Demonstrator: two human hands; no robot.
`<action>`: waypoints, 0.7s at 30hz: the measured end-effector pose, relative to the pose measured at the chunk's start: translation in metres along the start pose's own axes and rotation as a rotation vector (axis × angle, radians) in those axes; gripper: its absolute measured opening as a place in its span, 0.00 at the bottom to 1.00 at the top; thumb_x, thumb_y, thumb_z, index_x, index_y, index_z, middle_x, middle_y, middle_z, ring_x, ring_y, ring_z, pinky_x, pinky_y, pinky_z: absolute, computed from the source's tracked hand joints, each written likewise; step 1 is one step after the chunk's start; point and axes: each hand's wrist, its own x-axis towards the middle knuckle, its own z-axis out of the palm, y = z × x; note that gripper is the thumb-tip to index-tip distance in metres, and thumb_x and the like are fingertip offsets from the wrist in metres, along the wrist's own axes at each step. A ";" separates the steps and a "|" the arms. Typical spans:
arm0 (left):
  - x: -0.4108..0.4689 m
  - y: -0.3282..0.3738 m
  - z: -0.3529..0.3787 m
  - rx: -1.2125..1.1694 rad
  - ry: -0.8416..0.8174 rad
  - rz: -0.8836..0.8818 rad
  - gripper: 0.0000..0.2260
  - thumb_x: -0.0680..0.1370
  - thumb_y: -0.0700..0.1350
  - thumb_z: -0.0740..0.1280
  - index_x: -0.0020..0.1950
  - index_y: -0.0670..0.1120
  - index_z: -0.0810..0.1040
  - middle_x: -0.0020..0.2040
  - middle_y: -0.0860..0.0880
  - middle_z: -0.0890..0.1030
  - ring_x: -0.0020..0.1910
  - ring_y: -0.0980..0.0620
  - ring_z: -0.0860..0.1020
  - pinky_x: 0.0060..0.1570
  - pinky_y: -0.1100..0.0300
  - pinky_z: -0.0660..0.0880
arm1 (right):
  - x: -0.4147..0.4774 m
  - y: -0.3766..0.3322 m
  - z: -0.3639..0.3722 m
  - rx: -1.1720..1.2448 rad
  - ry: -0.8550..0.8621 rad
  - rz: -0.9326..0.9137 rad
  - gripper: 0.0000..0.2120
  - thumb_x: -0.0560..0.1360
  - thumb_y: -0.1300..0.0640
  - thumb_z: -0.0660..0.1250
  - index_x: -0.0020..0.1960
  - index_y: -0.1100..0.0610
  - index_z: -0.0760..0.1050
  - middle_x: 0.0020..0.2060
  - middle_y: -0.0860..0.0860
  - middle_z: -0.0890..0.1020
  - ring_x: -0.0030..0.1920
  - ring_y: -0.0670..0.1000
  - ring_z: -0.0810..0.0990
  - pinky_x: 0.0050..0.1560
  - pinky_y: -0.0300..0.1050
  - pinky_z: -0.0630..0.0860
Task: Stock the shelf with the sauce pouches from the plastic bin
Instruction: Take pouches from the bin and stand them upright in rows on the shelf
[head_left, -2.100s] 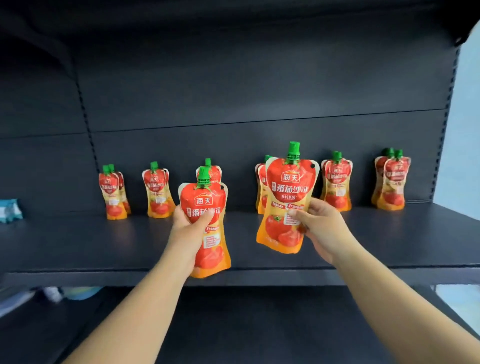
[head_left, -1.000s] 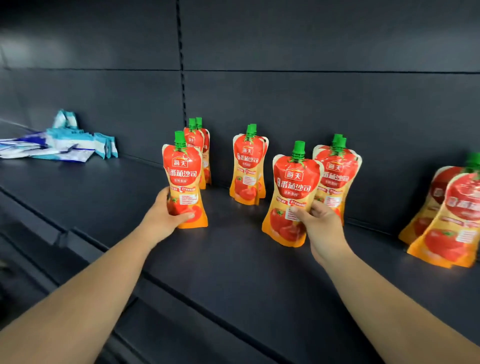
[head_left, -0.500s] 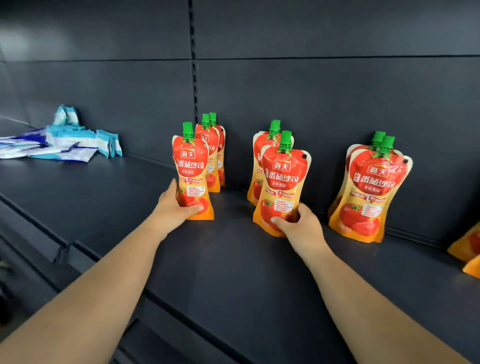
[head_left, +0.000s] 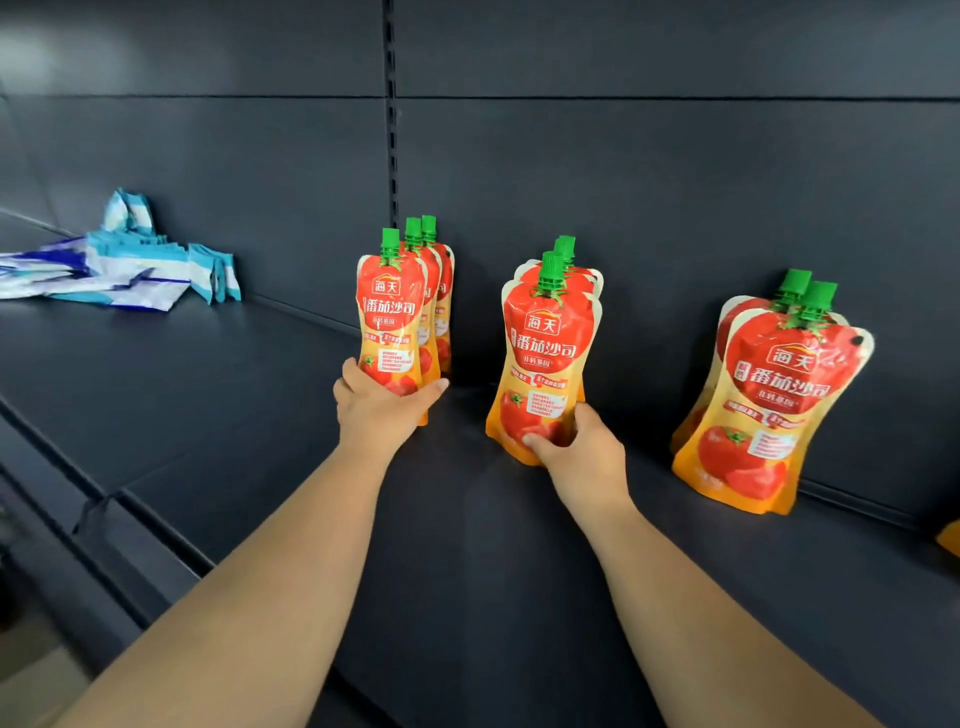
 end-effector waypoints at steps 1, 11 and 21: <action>0.001 0.001 0.001 0.025 0.005 -0.005 0.46 0.67 0.57 0.73 0.74 0.44 0.48 0.72 0.43 0.58 0.71 0.42 0.61 0.66 0.46 0.64 | 0.001 0.000 0.000 0.004 -0.006 0.000 0.25 0.73 0.52 0.69 0.67 0.56 0.66 0.63 0.51 0.74 0.64 0.51 0.72 0.62 0.46 0.70; 0.014 -0.005 -0.015 -0.139 0.000 -0.033 0.37 0.69 0.47 0.73 0.72 0.45 0.59 0.68 0.45 0.61 0.63 0.47 0.69 0.56 0.57 0.68 | 0.010 0.004 -0.004 0.045 -0.048 0.011 0.24 0.72 0.53 0.70 0.65 0.55 0.68 0.61 0.50 0.76 0.62 0.50 0.73 0.62 0.46 0.70; 0.024 -0.005 -0.011 -0.125 0.042 0.074 0.29 0.70 0.44 0.73 0.67 0.46 0.65 0.66 0.44 0.65 0.65 0.48 0.68 0.59 0.56 0.68 | 0.015 0.001 0.001 0.029 -0.049 0.003 0.23 0.72 0.54 0.70 0.65 0.56 0.69 0.61 0.50 0.76 0.62 0.51 0.74 0.62 0.46 0.71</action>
